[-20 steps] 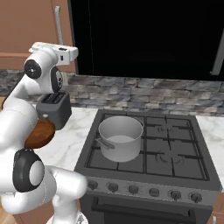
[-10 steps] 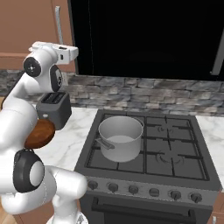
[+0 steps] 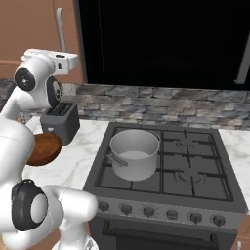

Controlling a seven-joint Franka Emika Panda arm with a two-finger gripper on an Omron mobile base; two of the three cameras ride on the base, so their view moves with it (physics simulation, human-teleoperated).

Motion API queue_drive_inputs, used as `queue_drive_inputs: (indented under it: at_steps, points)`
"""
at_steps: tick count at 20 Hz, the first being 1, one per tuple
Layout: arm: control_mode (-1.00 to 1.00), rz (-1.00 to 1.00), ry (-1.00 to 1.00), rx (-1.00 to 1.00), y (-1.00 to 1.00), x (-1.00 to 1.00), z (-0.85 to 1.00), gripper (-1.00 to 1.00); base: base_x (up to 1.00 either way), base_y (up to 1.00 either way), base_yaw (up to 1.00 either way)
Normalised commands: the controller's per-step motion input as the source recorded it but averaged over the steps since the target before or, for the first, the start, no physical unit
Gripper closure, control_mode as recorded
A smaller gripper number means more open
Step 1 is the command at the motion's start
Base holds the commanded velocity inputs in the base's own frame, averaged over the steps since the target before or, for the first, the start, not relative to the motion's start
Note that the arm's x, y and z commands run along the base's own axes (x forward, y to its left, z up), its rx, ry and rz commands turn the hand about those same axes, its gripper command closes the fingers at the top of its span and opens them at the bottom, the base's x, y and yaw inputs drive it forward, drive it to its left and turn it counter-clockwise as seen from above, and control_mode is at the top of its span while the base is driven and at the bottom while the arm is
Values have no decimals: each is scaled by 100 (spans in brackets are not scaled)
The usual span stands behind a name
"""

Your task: Open the cabinet and move the ladle to the pot. Then close the cabinet.

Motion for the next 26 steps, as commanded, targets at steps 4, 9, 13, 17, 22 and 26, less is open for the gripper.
queue_drive_inputs:
  at_steps: [4,9,13,17,22,26]
  points:
    - [-100,8,0,0,78,-58,0,100,0,0,0]
    - [-100,9,0,0,87,-59,0,100,0,0,0]
    - [-100,9,0,0,91,-57,0,100,0,0,0]
    - [-100,10,0,0,96,-54,0,100,0,0,0]
    - [-100,8,0,0,99,-57,0,100,0,0,0]
    - [-100,7,0,0,99,-61,0,100,0,0,0]
